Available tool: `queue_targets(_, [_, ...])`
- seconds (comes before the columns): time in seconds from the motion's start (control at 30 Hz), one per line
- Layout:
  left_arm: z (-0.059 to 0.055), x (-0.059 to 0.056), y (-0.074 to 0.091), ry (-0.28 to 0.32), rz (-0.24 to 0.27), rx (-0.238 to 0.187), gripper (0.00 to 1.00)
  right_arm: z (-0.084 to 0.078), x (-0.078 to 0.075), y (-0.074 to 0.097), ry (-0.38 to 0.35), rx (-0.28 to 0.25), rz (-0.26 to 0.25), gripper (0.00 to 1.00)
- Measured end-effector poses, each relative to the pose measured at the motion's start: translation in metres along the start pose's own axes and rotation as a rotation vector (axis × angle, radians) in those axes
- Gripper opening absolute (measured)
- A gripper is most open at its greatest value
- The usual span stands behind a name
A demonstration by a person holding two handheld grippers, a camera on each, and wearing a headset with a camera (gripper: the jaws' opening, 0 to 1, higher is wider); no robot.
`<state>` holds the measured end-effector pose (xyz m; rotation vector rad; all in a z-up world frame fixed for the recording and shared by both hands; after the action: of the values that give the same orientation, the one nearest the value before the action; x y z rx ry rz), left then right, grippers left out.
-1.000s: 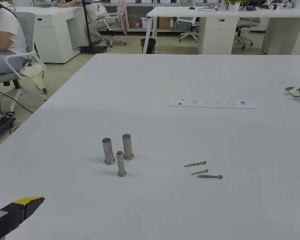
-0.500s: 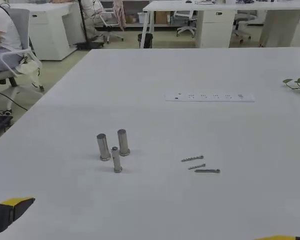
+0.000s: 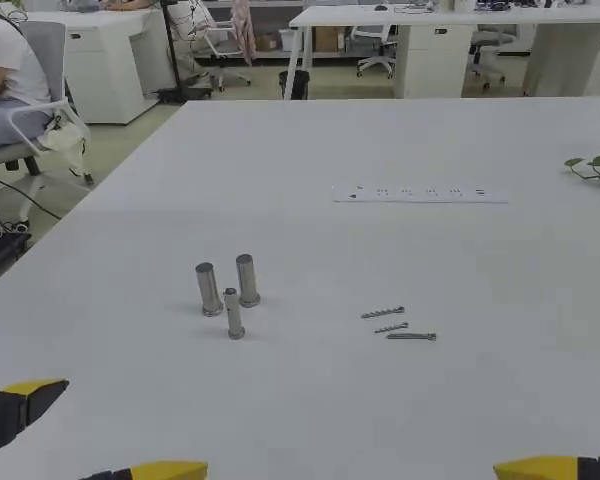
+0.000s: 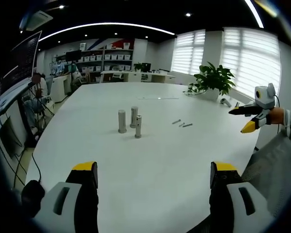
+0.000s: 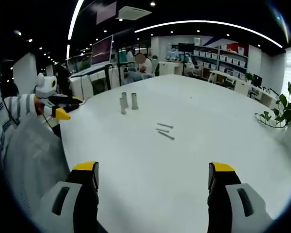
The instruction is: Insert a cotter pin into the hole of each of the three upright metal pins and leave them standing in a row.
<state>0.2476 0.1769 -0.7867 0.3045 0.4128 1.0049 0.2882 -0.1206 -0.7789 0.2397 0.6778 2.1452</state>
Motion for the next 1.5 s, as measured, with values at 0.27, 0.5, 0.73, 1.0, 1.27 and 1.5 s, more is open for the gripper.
queue_targets(0.27, [-0.002,0.0,0.003,0.021,0.007,-0.014,0.94,0.0,-0.001,0.004,0.003,0.002,-0.004,0.95])
queue_targets(0.5, [-0.003,0.005,0.0,0.007,0.013,-0.006,0.93,-0.003,-0.004,0.006,-0.009,0.015,-0.007,0.94])
queue_targets(0.73, [-0.003,0.013,-0.009,0.02,0.003,0.008,0.91,-0.009,-0.007,0.002,-0.014,0.04,-0.008,0.93])
queue_targets(1.0, [0.005,0.021,-0.033,0.008,-0.027,0.026,0.92,-0.013,-0.01,0.0,-0.03,0.057,-0.015,0.93])
queue_targets(1.27, [0.029,0.026,-0.07,-0.038,-0.087,-0.012,0.83,-0.015,-0.012,-0.001,-0.048,0.06,-0.025,0.92])
queue_targets(1.5, [0.047,0.035,-0.094,-0.064,-0.103,-0.044,0.72,-0.02,-0.017,-0.002,-0.061,0.082,-0.047,0.88])
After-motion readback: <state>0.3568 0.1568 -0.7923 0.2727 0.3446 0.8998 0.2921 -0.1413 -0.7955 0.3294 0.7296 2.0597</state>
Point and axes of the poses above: the centre of the closed fingertips' face, and the gripper's own axes: y roughly backward along the fingers, x roughly to its left, z roughly out of its top, the point moved 1 cm from there along y, roughly backward along the fingers, and after that the axes turned 7 degrees about -z, right-handed, at the moved point
